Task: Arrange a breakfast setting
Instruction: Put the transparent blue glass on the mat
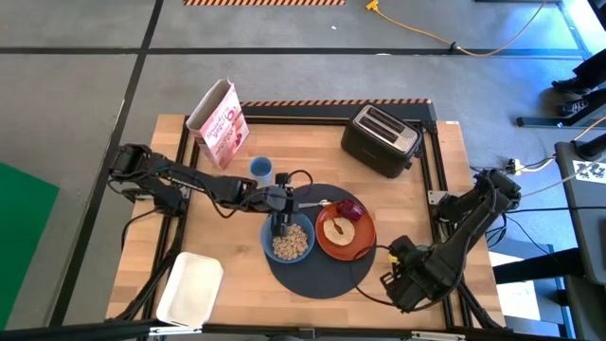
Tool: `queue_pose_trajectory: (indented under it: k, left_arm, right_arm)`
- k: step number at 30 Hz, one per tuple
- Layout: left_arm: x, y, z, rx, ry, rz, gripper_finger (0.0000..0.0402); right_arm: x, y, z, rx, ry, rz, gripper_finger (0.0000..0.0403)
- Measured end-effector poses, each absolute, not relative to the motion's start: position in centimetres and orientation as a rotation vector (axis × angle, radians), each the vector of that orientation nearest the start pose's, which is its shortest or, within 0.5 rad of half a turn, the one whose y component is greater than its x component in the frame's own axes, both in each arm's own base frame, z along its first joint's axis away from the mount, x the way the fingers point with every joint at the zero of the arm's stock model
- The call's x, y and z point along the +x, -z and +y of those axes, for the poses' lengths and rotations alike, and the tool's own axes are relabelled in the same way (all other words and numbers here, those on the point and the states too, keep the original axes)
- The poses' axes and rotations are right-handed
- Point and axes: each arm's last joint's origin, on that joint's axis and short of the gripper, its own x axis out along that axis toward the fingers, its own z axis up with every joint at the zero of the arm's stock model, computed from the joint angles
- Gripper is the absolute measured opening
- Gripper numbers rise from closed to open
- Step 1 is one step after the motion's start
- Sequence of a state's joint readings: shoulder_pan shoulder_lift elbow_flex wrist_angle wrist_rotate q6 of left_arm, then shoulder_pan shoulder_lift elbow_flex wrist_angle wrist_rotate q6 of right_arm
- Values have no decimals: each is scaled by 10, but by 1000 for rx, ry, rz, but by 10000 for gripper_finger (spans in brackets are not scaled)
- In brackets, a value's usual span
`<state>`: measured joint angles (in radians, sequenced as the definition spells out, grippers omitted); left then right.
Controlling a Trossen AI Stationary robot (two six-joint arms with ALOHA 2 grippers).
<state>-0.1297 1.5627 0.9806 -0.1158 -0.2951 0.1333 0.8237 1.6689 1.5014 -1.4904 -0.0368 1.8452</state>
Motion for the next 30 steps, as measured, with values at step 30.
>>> queue_pose_trajectory:
  k: [30]
  left_arm:
    - [287, -240, -43, 259, -359, 806, 163]
  right_arm:
    - [341, -325, 205, 324, 103, 1247, 0]
